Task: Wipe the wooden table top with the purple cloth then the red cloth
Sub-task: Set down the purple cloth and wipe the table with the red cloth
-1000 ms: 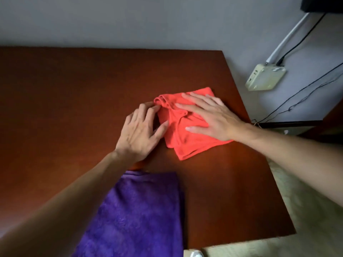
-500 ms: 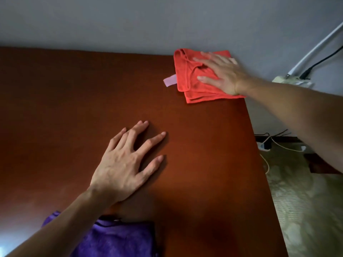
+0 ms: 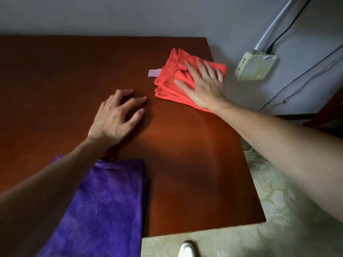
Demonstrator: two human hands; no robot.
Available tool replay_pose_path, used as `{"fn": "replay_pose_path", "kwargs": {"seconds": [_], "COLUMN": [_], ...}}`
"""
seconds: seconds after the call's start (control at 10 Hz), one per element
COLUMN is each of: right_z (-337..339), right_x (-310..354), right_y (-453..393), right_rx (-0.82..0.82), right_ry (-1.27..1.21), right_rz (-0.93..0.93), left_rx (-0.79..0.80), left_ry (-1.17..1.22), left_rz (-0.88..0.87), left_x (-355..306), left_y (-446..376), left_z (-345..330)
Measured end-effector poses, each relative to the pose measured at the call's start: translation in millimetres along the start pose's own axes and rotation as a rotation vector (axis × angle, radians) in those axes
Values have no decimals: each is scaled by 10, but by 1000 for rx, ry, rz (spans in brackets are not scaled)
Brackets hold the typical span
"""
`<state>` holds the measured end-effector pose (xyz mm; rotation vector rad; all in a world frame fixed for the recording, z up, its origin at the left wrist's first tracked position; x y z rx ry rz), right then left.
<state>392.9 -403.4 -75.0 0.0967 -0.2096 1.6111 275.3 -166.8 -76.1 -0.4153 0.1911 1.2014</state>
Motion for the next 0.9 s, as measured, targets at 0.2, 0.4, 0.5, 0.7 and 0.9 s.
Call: {"fn": "replay_pose_path", "kwargs": {"seconds": [0.2, 0.4, 0.5, 0.7, 0.9], "right_z": [43, 131, 168, 207, 362], "right_x": [-12, -78, -144, -166, -106], "right_y": [1378, 2398, 2654, 2675, 2892], "right_rx": [-8, -32, -41, -2, 69], "right_ry": [32, 74, 93, 75, -148], "right_rz": [131, 199, 220, 207, 53], "left_rx": [-13, 37, 24, 112, 211], "left_ry": [61, -7, -19, -9, 183], "left_rz": [53, 11, -31, -30, 156], "left_x": [-222, -627, -908, -1371, -1513], "left_y": [390, 1031, 1191, 1466, 1834], "left_z": [119, 183, 195, 237, 384]}}
Point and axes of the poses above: each hand's wrist, its own y-axis away from the middle knuckle, its own z-axis out of the back of the hand, x = y × z, the point moved 7 cm from there along -y, towards the middle knuckle, and after that the axes turned 10 degrees about -z, right-handed, at the moved point
